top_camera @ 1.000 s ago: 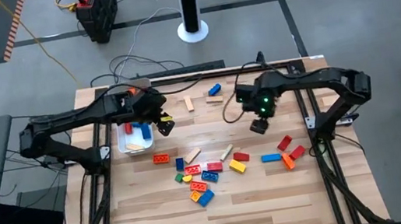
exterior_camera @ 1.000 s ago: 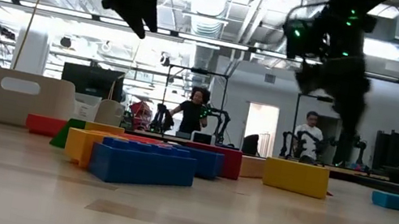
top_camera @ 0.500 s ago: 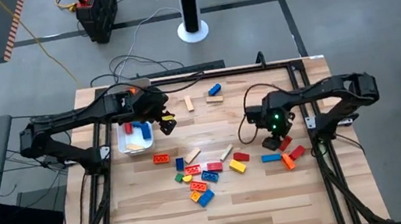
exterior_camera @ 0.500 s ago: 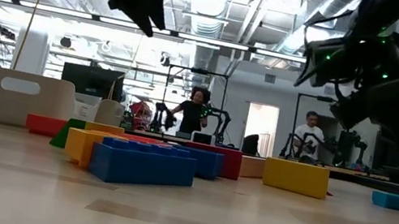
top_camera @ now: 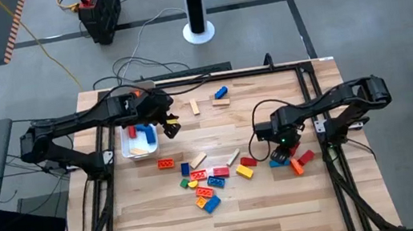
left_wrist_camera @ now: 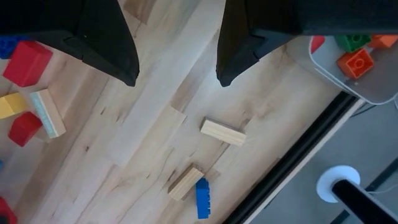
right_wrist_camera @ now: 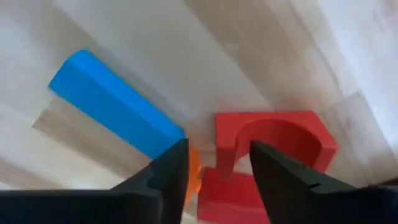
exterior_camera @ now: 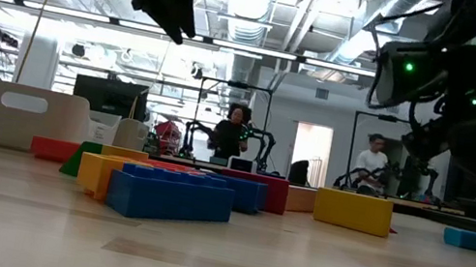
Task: Sort blocks by size
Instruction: Put the large red wooden block into the white bin
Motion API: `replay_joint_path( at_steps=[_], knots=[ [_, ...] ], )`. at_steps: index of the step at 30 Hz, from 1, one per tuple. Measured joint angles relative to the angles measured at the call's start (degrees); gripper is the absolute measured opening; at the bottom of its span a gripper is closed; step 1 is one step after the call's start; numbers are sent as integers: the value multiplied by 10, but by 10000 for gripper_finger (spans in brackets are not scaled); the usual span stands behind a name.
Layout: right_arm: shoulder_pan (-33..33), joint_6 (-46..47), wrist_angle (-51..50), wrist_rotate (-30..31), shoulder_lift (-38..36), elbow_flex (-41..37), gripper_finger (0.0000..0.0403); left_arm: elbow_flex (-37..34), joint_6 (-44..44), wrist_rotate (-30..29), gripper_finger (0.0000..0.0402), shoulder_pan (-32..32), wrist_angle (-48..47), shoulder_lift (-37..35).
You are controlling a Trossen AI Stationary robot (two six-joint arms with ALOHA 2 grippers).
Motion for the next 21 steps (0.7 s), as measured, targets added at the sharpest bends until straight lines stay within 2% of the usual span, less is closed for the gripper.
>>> replay_joint_path(
  at_steps=[13,16,21],
  knots=[
    [-6,-5,14,26,0,-9,57,0,22,-1,206,3,-2,0],
    [-12,-13,15,29,0,-9,42,0,11,0,206,3,3,-5],
    [-22,-34,16,30,0,3,46,0,11,-2,206,3,13,-14]
  ],
)
